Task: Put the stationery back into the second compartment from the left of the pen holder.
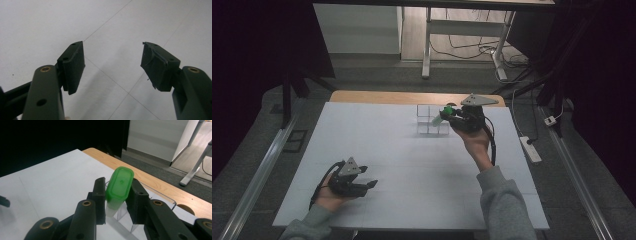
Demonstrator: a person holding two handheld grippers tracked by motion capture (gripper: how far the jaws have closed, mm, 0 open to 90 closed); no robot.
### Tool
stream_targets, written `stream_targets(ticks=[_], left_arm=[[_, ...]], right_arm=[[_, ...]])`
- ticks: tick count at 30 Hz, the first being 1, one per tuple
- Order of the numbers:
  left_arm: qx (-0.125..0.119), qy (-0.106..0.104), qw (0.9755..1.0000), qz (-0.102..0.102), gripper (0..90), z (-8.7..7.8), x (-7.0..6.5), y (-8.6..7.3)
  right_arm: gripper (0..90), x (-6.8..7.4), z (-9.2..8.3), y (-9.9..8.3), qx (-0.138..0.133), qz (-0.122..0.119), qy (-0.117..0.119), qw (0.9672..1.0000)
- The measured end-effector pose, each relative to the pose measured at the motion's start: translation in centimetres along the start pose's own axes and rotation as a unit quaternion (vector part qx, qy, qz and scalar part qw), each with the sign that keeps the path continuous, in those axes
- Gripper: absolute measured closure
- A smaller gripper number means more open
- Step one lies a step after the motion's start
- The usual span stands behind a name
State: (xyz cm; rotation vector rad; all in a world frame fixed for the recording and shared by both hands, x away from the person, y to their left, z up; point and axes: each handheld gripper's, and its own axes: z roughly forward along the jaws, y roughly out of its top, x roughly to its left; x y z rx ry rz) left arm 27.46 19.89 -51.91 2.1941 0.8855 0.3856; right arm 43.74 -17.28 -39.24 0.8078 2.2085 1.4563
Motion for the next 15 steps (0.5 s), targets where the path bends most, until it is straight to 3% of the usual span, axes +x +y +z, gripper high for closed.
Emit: stream_targets(ticks=[15], left_arm=[[-0.004, 0.001, 1.0, -0.005, 34.9, -0.1, 0.3, 0.0]], right_arm=[[69.7, -2.3, 2.0, 1.7, 0.002, 0.013, -0.032, 0.9994]])
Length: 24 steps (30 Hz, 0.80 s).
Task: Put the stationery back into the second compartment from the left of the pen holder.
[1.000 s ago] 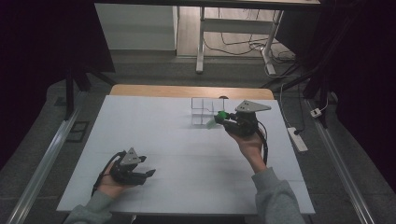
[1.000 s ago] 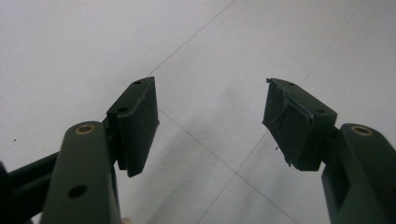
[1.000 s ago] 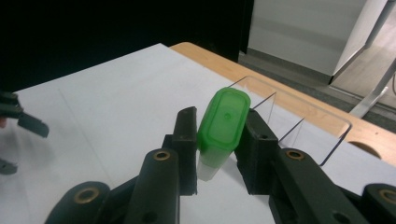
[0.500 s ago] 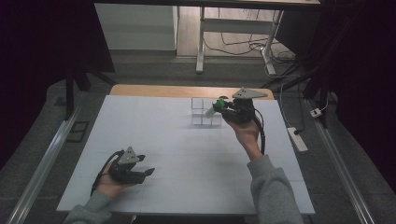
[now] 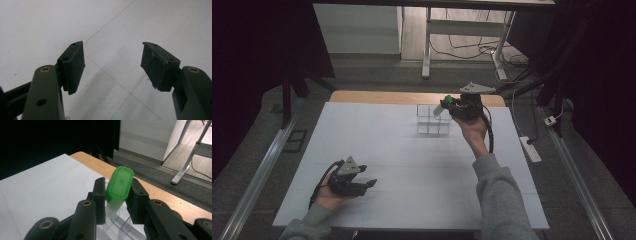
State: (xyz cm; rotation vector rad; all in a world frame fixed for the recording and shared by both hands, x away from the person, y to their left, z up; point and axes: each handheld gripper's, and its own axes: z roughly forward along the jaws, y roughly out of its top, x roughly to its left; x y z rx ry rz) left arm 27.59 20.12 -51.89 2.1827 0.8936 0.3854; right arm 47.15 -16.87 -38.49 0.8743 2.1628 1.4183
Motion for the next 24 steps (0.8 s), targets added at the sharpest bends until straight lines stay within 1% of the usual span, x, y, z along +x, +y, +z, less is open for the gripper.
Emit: stream_targets(ticks=[5, 9, 11, 12, 13, 14, 15, 17, 19, 21, 24], left_arm=[[0.0, 0.0, 1.0, -0.001, 34.9, 0.0, 0.1, 0.0], [0.001, 0.0, 1.0, -0.001, 34.9, 0.0, 0.2, -0.1], [0.002, 0.0, 1.0, -0.001, 34.9, 0.1, 0.3, -0.1], [0.002, -0.001, 1.0, -0.001, 34.9, 0.1, 0.3, -0.1], [0.002, 0.0, 1.0, -0.001, 34.9, 0.1, 0.3, -0.1], [0.002, -0.001, 1.0, -0.001, 34.9, 0.1, 0.3, -0.1], [0.002, -0.001, 1.0, -0.002, 34.9, 0.1, 0.3, -0.1], [0.003, -0.001, 1.0, -0.002, 34.9, 0.1, 0.4, -0.2], [0.003, 0.0, 1.0, -0.002, 34.9, 0.1, 0.4, -0.2], [0.003, 0.0, 1.0, -0.001, 34.9, 0.1, 0.4, -0.2], [0.001, 0.001, 1.0, 0.001, 34.9, 0.0, 0.2, -0.1]], right_arm=[[69.7, -0.6, 1.2, 0.0, 0.008, 0.004, -0.008, 0.9999], [69.4, -0.9, 2.4, -0.2, 0.013, 0.006, -0.013, 0.9998], [68.8, -1.0, 2.8, -0.5, 0.016, 0.011, -0.01, 0.9998], [66.6, -1.1, 3.1, -0.6, 0.019, 0.014, -0.005, 0.9997], [61.3, -1.2, 3.4, -0.8, 0.023, 0.018, -0.002, 0.9996], [56.5, -1.2, 3.6, -0.9, 0.03, 0.02, -0.005, 0.9993], [54.1, -1.2, 3.7, -1.1, 0.036, 0.02, -0.011, 0.9991], [51.5, -1.3, 3.7, -1.3, 0.04, 0.027, -0.006, 0.9988], [50.3, -1.3, 3.5, -1.4, 0.037, 0.032, -0.003, 0.9988], [49.1, -1.3, 3.1, -1.7, 0.037, 0.033, 0.004, 0.9987], [48.7, -1.2, 2.4, -2.2, 0.034, 0.036, 0.008, 0.9987]])
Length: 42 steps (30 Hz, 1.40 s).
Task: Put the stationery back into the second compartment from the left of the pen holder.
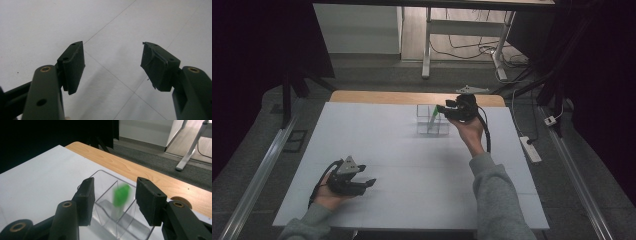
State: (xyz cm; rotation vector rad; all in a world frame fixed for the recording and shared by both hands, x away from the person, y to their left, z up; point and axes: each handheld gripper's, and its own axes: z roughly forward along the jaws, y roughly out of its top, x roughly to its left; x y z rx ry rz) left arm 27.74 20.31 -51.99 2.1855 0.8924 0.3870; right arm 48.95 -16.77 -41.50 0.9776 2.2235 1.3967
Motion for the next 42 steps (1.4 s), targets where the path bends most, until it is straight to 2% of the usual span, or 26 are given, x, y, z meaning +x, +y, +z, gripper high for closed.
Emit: stream_targets(ticks=[8, 13, 25, 42], left_arm=[[-0.001, 0.0, 1.0, -0.003, 34.9, -0.1, 0.1, 0.0], [-0.007, -0.001, 0.9999, -0.011, 34.9, -0.2, 0.3, -0.1], [-0.008, -0.001, 0.9998, -0.019, 34.9, -0.2, 0.6, -0.1], [-0.017, -0.002, 0.9992, -0.037, 34.9, -0.3, 1.1, -0.2]], right_arm=[[46.0, 0.2, -2.2, -2.3, 0.006, -0.011, 0.005, 0.9999], [46.0, 0.1, -3.8, -4.4, 0.007, -0.002, 0.011, 0.9999], [45.8, 0.4, -7.3, -9.5, 0.034, -0.006, 0.019, 0.9992], [44.6, 1.5, -10.8, -14.0, 0.06, -0.018, 0.019, 0.9978]])
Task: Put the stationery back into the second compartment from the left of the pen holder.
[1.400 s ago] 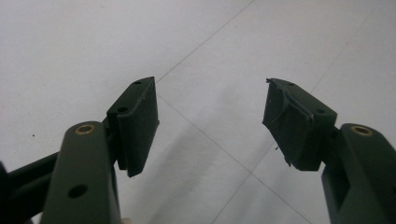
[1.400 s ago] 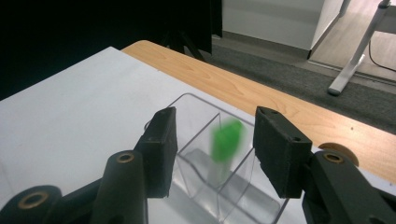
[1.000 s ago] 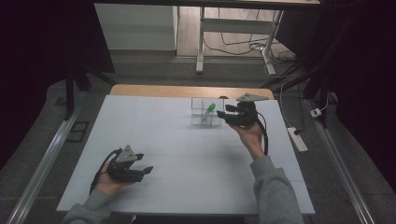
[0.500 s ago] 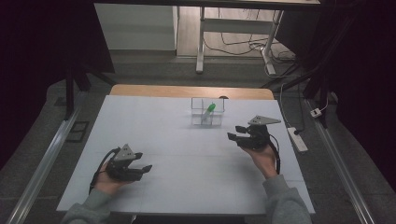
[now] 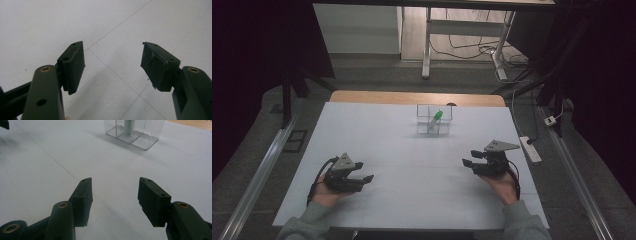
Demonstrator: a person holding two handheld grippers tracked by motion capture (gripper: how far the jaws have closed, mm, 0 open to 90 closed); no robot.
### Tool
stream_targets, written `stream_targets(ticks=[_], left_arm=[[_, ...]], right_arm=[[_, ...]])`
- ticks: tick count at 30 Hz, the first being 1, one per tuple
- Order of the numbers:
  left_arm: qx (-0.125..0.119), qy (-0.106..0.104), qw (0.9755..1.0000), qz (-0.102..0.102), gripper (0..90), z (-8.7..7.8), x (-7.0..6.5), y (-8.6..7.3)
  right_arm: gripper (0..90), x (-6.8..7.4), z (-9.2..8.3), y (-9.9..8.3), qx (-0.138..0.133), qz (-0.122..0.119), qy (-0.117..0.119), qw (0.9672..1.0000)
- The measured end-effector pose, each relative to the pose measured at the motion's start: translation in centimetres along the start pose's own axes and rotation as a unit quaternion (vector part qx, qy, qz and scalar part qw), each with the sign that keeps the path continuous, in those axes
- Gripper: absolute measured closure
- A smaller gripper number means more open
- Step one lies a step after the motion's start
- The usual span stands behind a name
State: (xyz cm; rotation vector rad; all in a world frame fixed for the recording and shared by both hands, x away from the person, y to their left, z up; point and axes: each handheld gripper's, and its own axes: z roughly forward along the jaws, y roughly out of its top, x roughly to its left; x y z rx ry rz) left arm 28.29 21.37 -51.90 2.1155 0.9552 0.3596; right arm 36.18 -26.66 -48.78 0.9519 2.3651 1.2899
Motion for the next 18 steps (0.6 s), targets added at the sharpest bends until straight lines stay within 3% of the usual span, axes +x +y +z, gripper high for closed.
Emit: stream_targets(ticks=[8, 18], left_arm=[[0.001, 0.001, 1.0, 0.001, 34.9, 0.1, 0.0, 0.0], [0.001, 0.001, 1.0, 0.001, 34.9, 0.2, 0.1, 0.1]], right_arm=[[43.8, 0.4, -1.3, -1.7, 0.01, -0.01, -0.002, 0.9999], [43.4, 0.6, -1.6, -2.5, 0.015, -0.018, -0.006, 0.9997]])
